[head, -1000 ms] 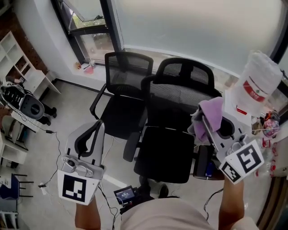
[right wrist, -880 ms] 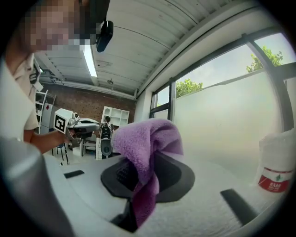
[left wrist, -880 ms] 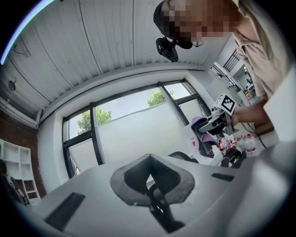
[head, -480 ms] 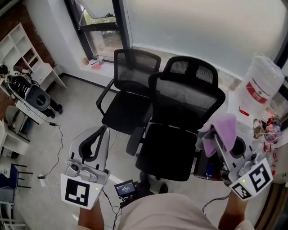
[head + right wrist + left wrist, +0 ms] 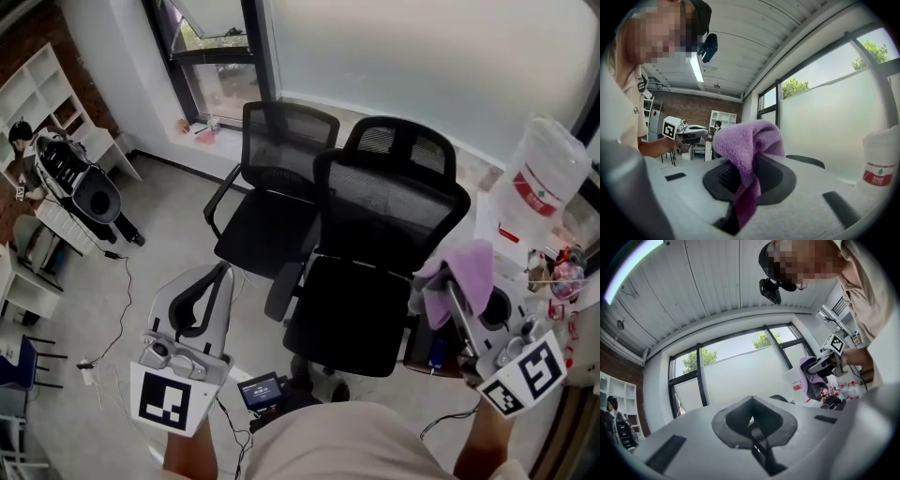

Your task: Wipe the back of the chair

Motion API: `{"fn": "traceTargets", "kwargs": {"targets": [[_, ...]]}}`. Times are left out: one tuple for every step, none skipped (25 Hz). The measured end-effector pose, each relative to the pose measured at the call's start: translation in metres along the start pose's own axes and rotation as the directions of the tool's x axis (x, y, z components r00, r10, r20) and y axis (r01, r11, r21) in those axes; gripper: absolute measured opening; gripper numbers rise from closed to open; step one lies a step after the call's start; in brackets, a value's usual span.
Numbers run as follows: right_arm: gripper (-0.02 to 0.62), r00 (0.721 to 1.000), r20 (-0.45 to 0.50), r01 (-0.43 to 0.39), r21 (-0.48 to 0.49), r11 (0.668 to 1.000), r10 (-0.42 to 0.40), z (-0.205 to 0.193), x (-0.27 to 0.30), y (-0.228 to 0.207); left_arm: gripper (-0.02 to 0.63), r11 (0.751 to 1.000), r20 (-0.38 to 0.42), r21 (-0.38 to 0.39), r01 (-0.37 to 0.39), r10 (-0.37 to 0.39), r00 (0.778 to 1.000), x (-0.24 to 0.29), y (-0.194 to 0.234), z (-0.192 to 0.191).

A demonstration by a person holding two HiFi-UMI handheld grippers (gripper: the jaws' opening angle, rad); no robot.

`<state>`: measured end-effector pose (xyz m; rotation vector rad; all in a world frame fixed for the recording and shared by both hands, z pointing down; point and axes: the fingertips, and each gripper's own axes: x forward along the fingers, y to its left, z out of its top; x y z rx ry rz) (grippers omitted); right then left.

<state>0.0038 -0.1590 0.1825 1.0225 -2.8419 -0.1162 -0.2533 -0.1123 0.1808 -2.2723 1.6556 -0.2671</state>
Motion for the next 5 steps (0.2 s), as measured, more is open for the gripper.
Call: {"fn": "traceTargets", "kwargs": {"targets": [[0.051, 1.0, 0.0, 0.0, 0.001, 1.0, 0.0, 0.0001, -0.0002, 0.0002, 0.006, 1.0, 0.001, 0.0, 0.0, 0.0, 1.0, -0.0002, -0.0003, 0.0002], [0.051, 1.0, 0.001, 0.0, 0.001, 1.0, 0.0, 0.0004, -0.0003, 0.0003, 0.006, 1.0, 0.001, -0.001, 0.0, 0.0, 1.0, -0.0002, -0.0006, 0.0004], [0.051, 1.0, 0.002, 0.0, 0.001, 1.0, 0.0, 0.0007, -0.0003, 0.0004, 0.006, 1.0, 0.002, -0.002, 0.0, 0.0, 1.0, -0.0001, -0.0009, 0.0007], [0.051, 1.0, 0.002, 0.0, 0.001, 1.0, 0.0, 0.0009, -0.0002, 0.0004, 0.006, 1.0, 0.003, -0.003, 0.0, 0.0, 1.0, 0.0, -0.0012, 0.001], [0.051, 1.0, 0.002, -0.001, 0.0, 1.0, 0.001, 0.0011, -0.0001, 0.0005, 0.006, 1.0, 0.003, -0.003, 0.0, 0.0, 1.0, 0.0001, -0.0016, 0.0013]]}}
